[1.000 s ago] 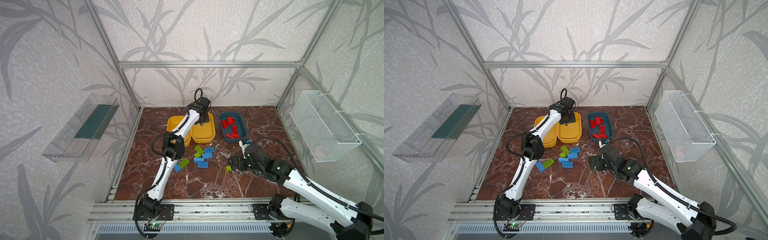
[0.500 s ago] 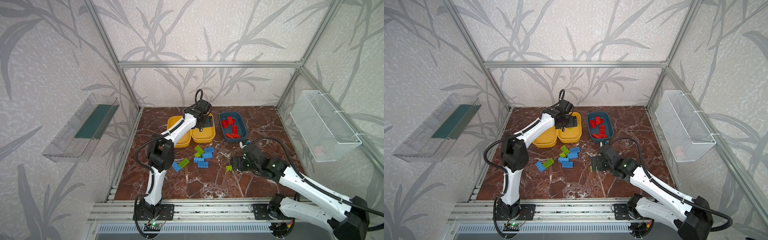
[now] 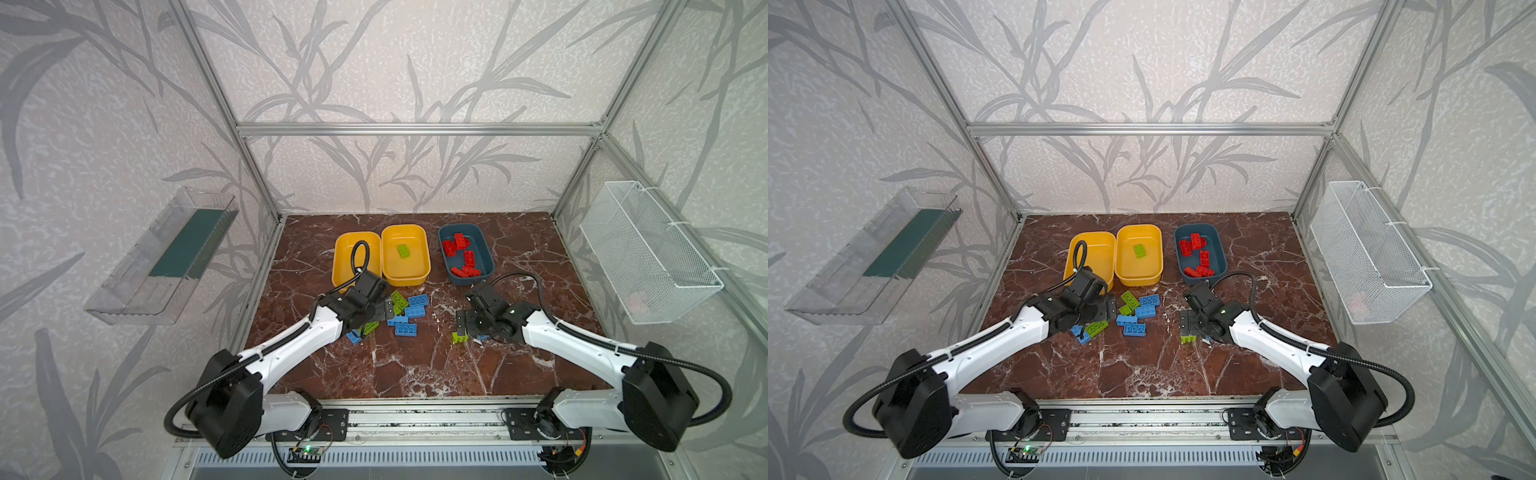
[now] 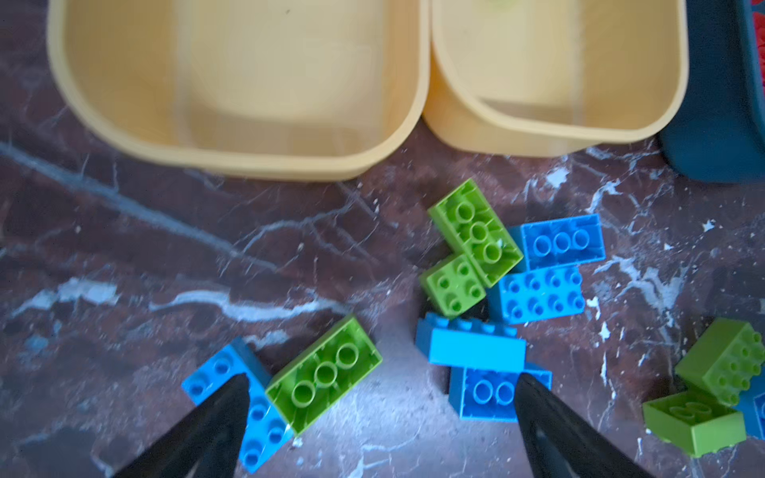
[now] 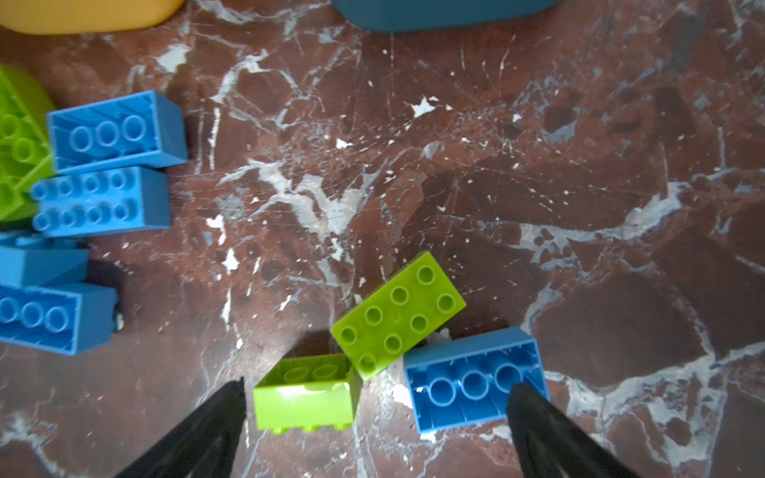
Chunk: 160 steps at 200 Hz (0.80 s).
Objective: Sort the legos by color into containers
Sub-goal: 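Move the left gripper back over the bricks while the right gripper grasps a green brick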
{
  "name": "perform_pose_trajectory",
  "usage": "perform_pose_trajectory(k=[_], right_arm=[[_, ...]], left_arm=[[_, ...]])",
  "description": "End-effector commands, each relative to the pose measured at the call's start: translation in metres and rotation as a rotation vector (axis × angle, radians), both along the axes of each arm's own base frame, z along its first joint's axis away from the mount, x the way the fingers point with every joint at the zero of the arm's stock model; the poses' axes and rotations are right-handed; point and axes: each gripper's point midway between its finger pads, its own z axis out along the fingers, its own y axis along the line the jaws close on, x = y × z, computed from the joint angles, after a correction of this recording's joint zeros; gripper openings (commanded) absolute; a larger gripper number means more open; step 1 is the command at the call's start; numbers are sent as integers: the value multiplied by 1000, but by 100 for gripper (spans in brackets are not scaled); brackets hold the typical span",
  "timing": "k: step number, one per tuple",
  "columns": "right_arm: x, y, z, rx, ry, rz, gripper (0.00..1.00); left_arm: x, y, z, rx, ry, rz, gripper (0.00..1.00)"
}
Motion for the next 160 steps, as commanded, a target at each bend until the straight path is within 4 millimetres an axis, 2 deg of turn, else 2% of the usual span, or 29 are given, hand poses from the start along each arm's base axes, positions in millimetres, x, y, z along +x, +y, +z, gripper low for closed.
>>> perform_pose_trajectory(k=[1,35,72,93,117,160], right_arm=[[21,-2,3,-8,-33,-50,99],[31,-8,-15,-33,-1,-79,98],[41,5,-28,3,50,-63,97],[36,8,-35,-7,145,-81,94],[27,5,-46,-28,210,-119,83],[11,-3,-47,-21,215,-152,82]], left_arm=[[-10,15,17,-42,-95,74,99],[-33,35,20,-57,-128,89,99],[-41,42,26,-80,-160,90,99],[-43,41,25,-87,-157,86,99],[-45,42,22,-87,-148,88,99],[-46,43,19,-80,-144,87,99]])
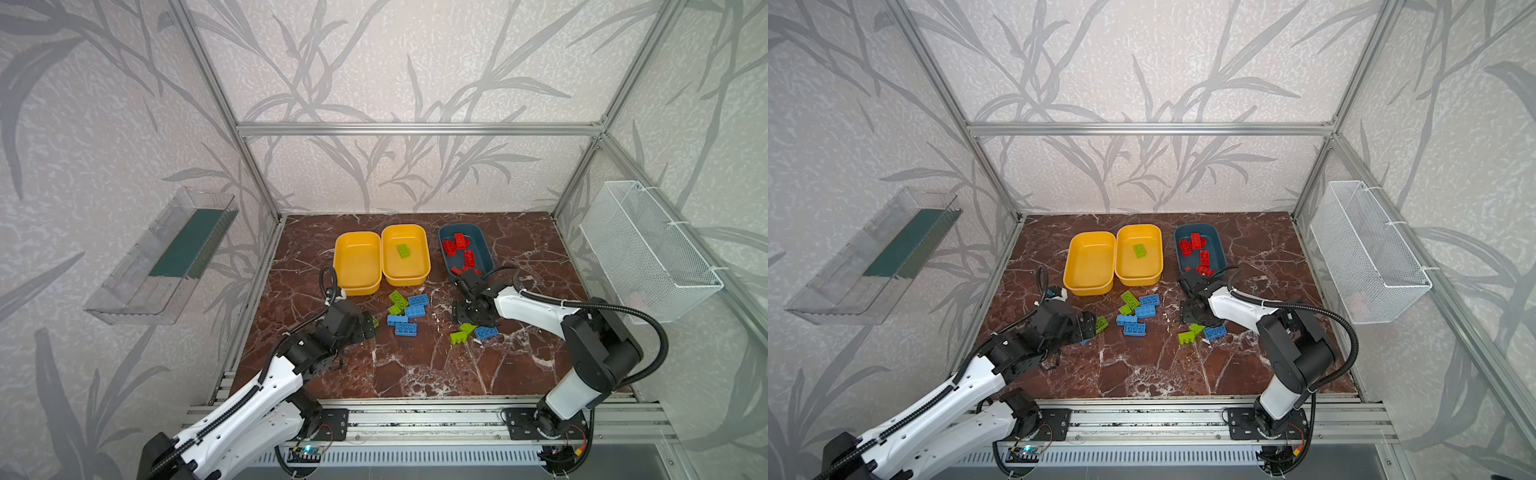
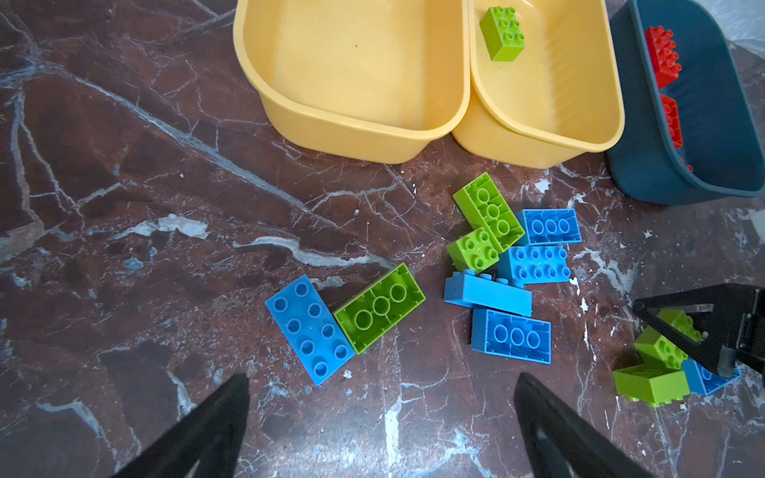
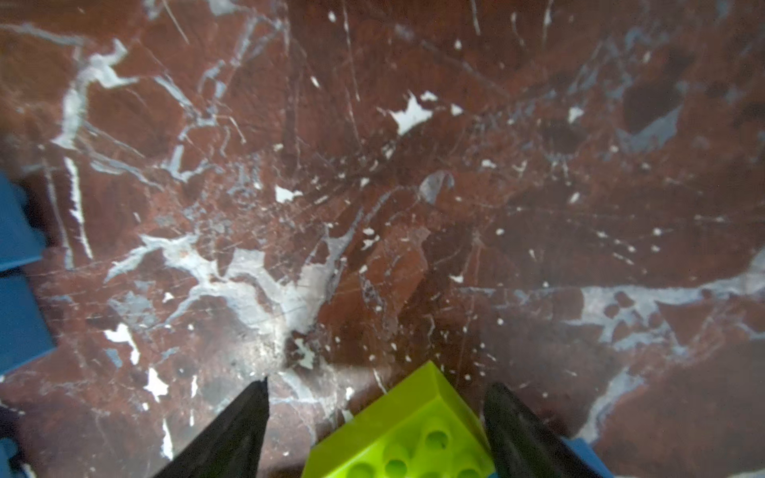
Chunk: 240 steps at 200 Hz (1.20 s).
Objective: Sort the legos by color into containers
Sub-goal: 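Move the left gripper back over the bricks while the right gripper grasps a green brick, then carry the green brick with the right gripper into the yellow tub nearest the teal tub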
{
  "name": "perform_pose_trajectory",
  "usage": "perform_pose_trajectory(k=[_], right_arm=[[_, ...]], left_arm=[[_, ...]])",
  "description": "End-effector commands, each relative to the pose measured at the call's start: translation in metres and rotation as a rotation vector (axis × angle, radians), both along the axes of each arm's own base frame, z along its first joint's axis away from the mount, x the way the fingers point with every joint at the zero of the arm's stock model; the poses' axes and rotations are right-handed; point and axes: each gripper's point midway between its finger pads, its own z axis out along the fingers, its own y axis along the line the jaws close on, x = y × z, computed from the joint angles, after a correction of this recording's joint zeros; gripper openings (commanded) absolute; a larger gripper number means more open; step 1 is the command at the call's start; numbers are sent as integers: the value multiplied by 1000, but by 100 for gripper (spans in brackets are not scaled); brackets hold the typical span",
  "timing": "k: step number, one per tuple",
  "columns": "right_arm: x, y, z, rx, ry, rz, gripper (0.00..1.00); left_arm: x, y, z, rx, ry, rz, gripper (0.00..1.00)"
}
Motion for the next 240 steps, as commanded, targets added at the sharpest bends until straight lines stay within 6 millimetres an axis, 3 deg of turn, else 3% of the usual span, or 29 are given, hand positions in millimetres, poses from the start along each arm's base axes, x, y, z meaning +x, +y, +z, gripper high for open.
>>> perform_pose_trajectory(k=[1,47,87,103,123,134,207,240], right_arm=[[-18,-8,0,-8,41,-34,82],[-35,-7,-5,-17,72,-32,82],[-38,5,-6,-15,77,-14,81],[-34,9,-6,-22,76,-11,75],[-28,14,-6,-19,76,-6,57],[-26,16,-7,-23,84,-3,53],[-9,23,-15,-79,98,25,56],[-8,26,-19,-89,120,44,32]], left_arm=[[-3,5,-3,10,1,18,99],[-3,2,-1,1,-2,-3,99],[-5,3,-1,6,-3,-11,99],[-6,4,-1,8,-4,-11,99],[-9,5,0,4,-3,-9,99],[-10,5,0,-3,-2,-14,99],[-18,8,-4,-13,16,-17,99],[-19,9,-2,-11,13,-16,99]])
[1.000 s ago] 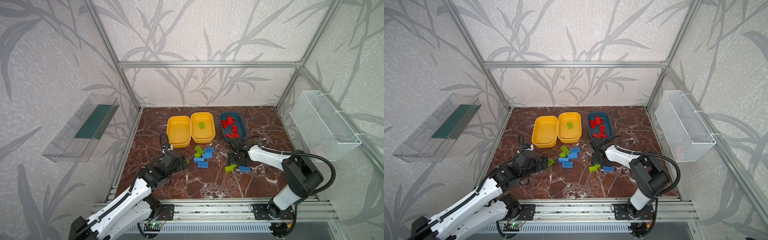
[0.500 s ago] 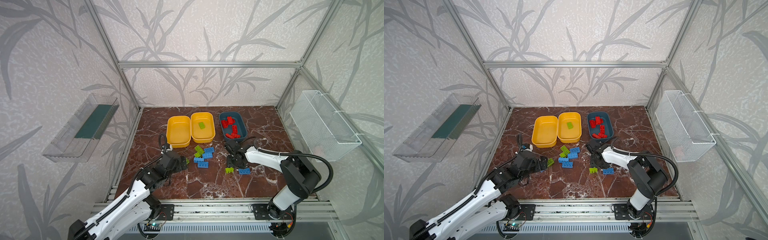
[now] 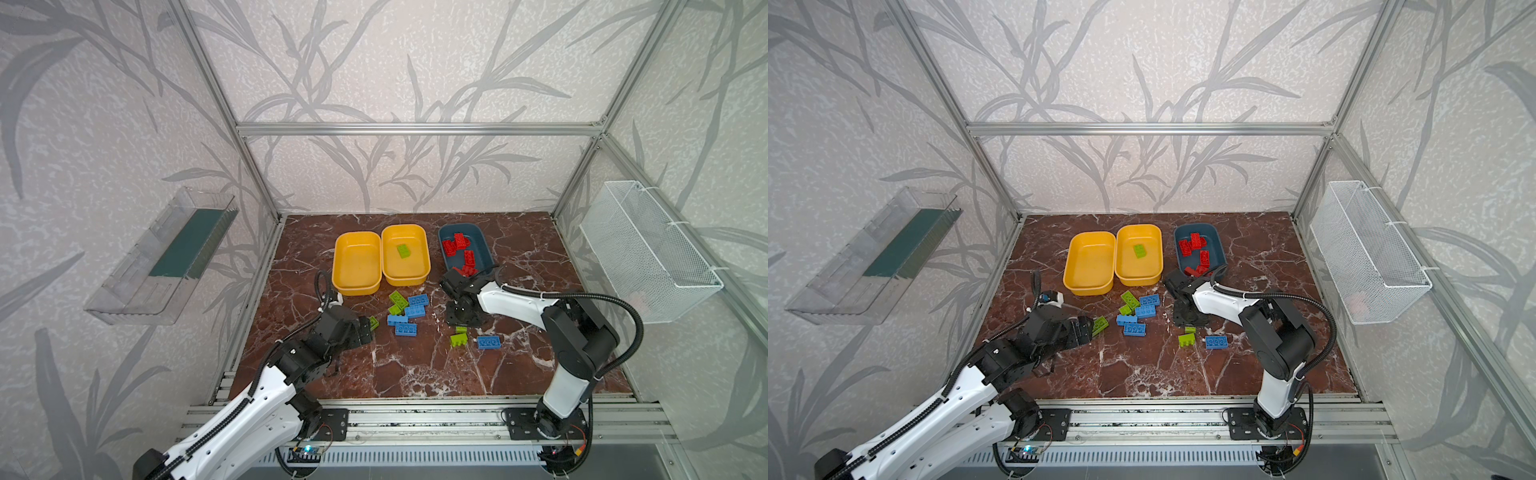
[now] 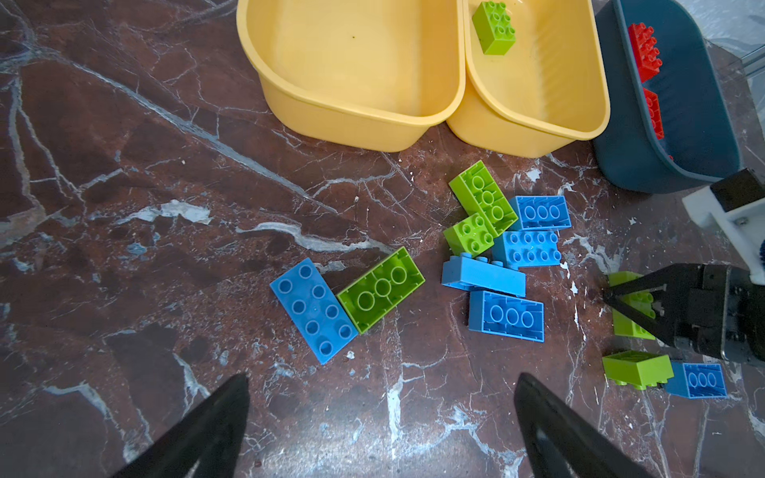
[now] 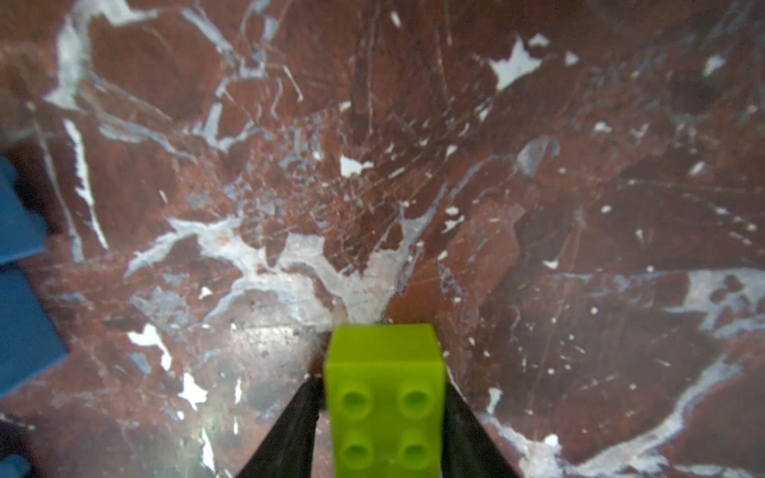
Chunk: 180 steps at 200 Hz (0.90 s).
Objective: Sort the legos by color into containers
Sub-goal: 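Carry the green brick with the right gripper into the yellow tub nearest the teal tub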
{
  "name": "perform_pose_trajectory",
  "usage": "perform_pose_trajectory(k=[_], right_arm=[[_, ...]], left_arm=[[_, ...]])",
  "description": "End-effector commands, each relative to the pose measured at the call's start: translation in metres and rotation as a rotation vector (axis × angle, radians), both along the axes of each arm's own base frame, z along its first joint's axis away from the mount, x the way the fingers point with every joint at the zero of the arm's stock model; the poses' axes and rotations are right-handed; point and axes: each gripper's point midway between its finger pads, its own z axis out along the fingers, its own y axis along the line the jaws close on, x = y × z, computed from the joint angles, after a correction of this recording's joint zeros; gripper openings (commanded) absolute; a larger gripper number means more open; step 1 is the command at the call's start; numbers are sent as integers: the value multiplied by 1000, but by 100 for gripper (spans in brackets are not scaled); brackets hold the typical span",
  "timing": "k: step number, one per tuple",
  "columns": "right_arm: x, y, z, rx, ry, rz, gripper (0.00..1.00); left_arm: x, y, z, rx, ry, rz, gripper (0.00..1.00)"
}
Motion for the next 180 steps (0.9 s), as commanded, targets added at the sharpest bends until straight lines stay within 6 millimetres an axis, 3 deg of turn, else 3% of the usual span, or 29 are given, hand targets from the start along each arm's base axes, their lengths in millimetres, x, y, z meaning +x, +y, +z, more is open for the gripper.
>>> perform_pose_trajectory(k=[1,8,36,82,127,156,180], right_arm=[[-9,-7,-12,-53,56,21,31],[-9,-6,-12,-49,58,25,26],[-7,-3,-4,-45,52,40,22],[18,17,45,6,-37,88,21],[77,63,97,56,-162,221,21],[126,102,106,120,-220,275,22],[167,125,97,140,-248,324,23]], left_arm=[[-6,5,-4,16,18,4,99],[-5,4,-3,15,18,3,99],[-5,3,-5,19,24,-2,99],[7,-7,-1,26,6,-30,99],[26,-22,12,46,9,-55,99],[38,-34,15,58,28,-74,99],[49,-37,12,90,36,-68,99]])
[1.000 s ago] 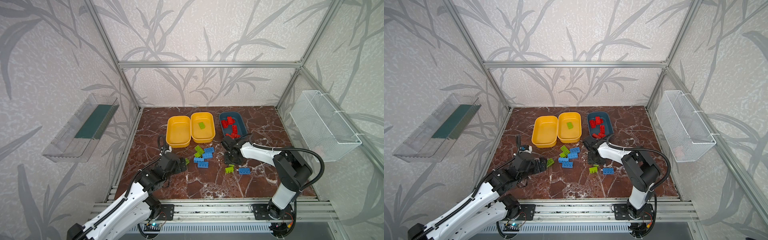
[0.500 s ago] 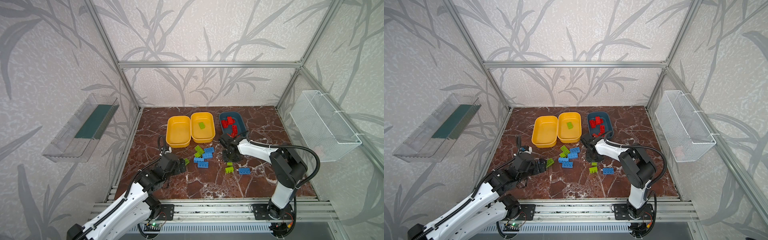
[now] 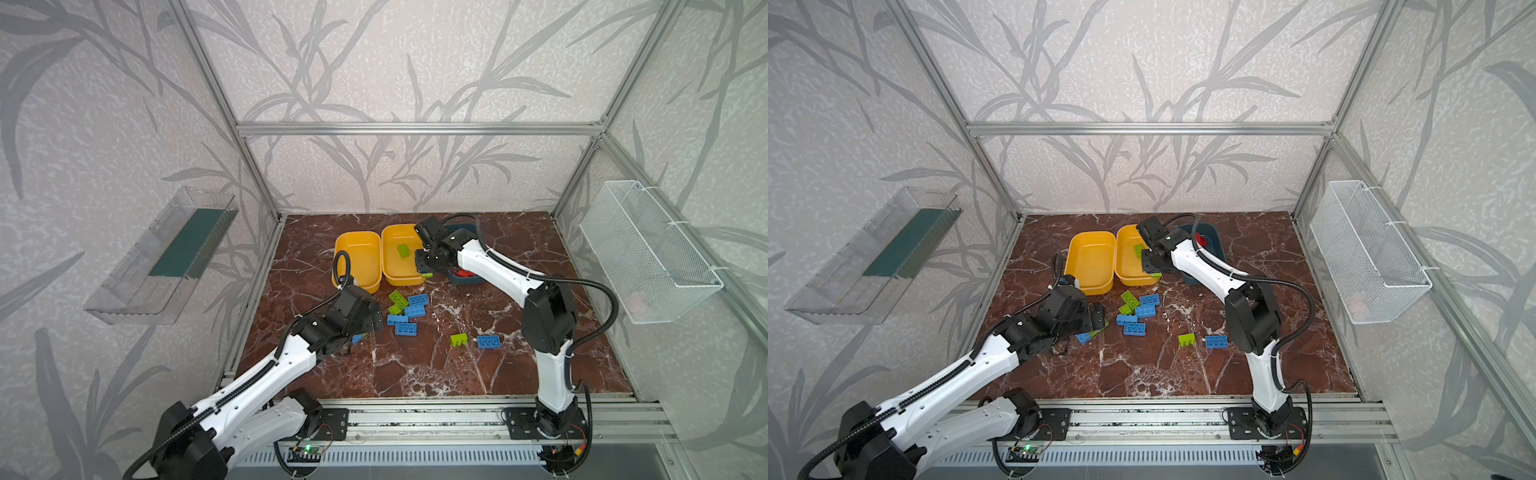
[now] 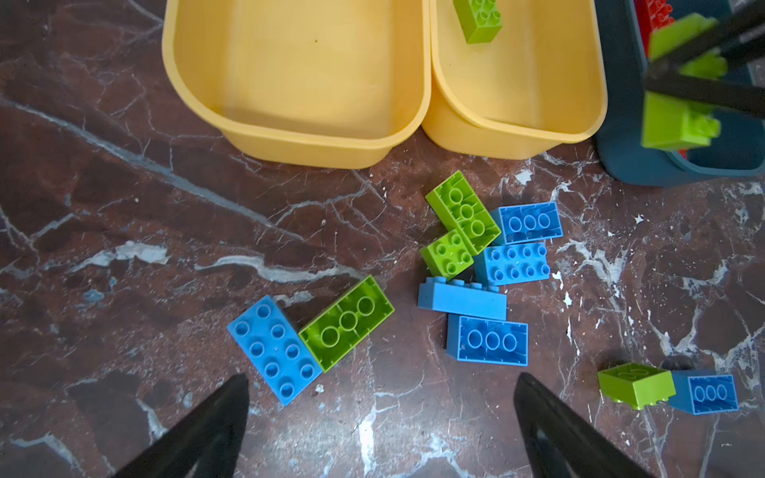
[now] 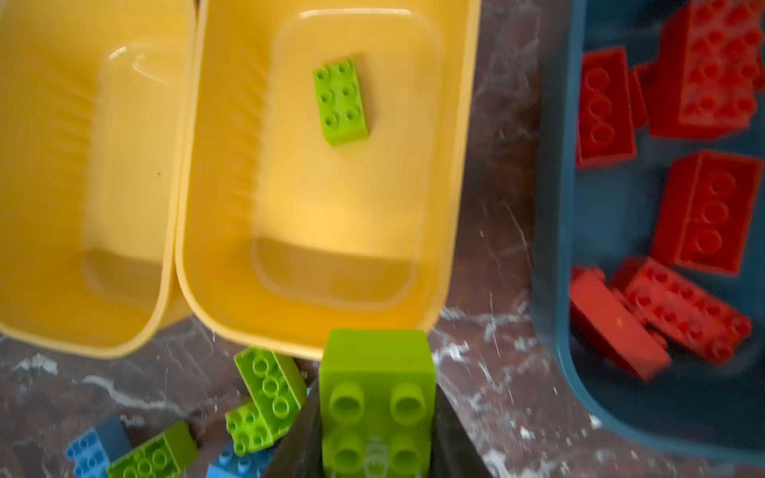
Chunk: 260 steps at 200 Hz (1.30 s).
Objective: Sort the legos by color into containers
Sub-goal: 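Carry the green brick with the right gripper into the yellow tub nearest the teal tub, then open the right gripper and move it back down to a green brick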
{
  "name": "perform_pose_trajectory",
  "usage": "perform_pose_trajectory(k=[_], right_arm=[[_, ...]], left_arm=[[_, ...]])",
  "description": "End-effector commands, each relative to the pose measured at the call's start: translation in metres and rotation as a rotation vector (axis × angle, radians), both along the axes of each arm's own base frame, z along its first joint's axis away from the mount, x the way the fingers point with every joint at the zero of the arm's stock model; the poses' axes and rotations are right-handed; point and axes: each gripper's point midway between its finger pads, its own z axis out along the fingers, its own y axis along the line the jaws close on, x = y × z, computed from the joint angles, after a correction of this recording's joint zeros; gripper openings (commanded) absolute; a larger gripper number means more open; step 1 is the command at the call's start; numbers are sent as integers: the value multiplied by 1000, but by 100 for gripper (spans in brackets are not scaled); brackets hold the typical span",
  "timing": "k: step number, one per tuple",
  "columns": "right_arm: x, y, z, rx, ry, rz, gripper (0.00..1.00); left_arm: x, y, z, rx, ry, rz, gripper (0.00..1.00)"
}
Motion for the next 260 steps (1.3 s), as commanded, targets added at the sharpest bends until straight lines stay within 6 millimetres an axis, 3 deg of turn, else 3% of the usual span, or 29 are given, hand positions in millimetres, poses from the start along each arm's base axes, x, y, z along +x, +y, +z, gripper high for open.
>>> perform_pose_trajectory(k=[1,27,63,75,96,123,155,189,222,244,252,260], right_arm=[[26,13,-21,-23,21,77,23],[64,20,-36,-47,24,87,24],[96,20,-56,-85,-9,116,27],[102,20,-56,-70,-19,113,38],[105,22,-46,-33,-42,127,71],[95,29,-10,21,-89,165,82],[71,29,35,35,-115,191,83],[27,16,55,-17,-62,191,83],[-28,-9,49,-9,-49,173,83],[-73,-39,31,5,-8,131,83],[-90,-50,15,-9,24,120,83],[-107,-60,14,-7,27,110,83]], left_arm=[[12,-5,6,22,-21,-9,99],[18,-2,1,58,-5,32,99],[23,2,1,100,9,66,99],[25,3,3,105,8,78,99],[24,3,5,101,16,79,99],[17,4,6,72,17,79,99],[2,8,13,1,-12,73,99],[-19,13,17,-81,-36,72,99],[-40,9,8,-146,-22,29,99],[-51,-2,2,-174,-19,-24,99],[-54,-7,0,-178,-20,-48,99],[-57,-13,-3,-186,-25,-72,99]])
